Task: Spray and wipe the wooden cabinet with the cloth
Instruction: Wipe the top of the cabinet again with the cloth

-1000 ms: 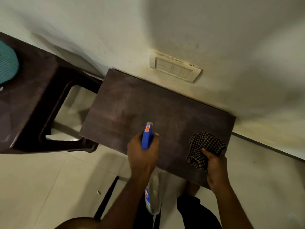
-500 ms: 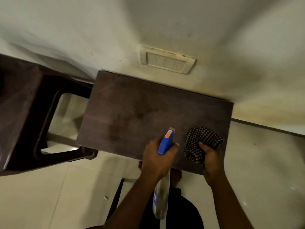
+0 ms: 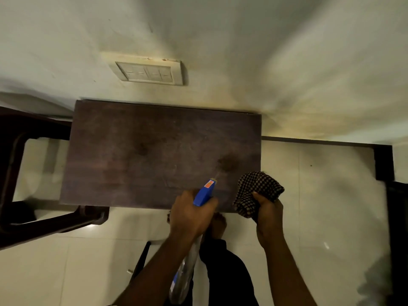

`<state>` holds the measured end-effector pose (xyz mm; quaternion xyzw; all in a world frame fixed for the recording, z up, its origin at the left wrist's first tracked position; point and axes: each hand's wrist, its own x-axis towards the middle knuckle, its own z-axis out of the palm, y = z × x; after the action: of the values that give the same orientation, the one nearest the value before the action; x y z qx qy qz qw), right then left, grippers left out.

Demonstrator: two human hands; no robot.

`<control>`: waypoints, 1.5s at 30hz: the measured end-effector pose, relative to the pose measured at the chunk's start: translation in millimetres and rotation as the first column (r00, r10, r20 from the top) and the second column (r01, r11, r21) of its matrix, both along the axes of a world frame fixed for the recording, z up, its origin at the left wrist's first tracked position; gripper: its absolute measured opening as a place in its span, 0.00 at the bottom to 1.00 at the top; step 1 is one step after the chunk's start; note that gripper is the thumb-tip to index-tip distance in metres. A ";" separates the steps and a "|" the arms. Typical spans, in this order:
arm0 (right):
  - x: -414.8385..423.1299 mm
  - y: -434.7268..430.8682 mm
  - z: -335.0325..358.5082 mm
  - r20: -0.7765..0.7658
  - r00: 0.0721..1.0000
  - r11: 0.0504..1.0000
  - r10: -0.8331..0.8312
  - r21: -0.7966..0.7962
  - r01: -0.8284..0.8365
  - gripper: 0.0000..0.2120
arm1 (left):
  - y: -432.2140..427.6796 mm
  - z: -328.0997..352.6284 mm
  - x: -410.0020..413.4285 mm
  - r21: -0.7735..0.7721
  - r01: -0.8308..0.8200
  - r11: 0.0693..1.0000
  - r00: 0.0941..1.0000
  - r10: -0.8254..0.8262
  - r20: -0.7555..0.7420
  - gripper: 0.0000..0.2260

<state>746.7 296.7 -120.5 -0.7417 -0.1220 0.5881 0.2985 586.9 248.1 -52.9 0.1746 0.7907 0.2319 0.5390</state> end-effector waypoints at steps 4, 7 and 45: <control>0.6 -11.1 -4.8 -0.009 1.000 1.000 0.008 0.014 -0.008 0.17 | 2.4 -2.9 -4.6 0.092 0.060 0.994 0.997 -0.056 -0.048 0.07; -6.0 -19.7 -7.6 -0.010 0.999 0.999 0.039 0.030 -0.039 0.16 | -3.6 -1.8 -12.2 0.186 0.064 0.980 0.993 -0.044 -0.112 0.07; -366.5 -106.8 128.8 -0.416 0.757 0.863 0.504 0.208 -0.460 0.18 | -156.1 115.0 -318.2 0.788 -0.287 0.544 0.641 0.721 -0.264 0.17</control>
<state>380.2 189.9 8.3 -0.5107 -0.2624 0.7961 0.1912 268.7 92.0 62.1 0.1703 0.7814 0.5952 0.0783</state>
